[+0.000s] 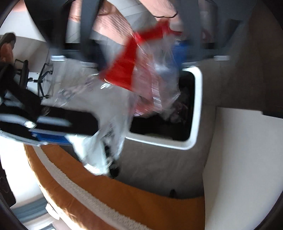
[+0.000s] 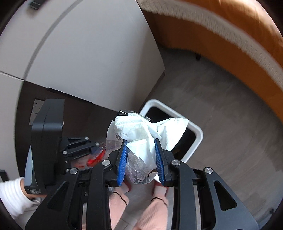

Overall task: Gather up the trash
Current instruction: 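Carry both bags over the white bin and open both grippers, then move both open grippers back to the desk trash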

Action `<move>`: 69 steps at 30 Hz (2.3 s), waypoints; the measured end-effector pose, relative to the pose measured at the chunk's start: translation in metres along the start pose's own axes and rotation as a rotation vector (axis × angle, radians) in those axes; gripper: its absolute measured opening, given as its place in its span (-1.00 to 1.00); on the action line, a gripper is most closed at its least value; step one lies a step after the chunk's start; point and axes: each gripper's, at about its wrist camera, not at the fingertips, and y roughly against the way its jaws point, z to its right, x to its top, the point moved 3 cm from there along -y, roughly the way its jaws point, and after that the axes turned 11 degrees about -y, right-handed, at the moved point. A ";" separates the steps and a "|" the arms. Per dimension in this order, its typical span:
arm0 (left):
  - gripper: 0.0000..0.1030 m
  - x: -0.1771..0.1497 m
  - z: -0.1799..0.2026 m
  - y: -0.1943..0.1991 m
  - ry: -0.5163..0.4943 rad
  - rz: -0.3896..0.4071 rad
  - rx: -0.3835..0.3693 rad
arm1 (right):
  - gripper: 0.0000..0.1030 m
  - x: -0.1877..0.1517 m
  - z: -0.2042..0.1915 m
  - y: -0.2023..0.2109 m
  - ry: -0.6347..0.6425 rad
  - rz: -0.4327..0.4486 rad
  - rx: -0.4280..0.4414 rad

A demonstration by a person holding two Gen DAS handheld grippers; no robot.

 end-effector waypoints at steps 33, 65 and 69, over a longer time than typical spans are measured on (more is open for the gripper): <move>0.91 0.033 0.048 0.199 0.003 0.200 0.183 | 0.92 -0.002 -0.062 0.168 0.082 0.248 -0.030; 0.91 -0.082 0.020 0.476 0.285 0.574 0.462 | 0.92 -0.026 -0.295 0.306 0.533 0.498 0.176; 0.91 -0.120 -0.008 0.503 0.373 0.602 0.530 | 0.92 -0.030 -0.332 0.297 0.599 0.482 0.211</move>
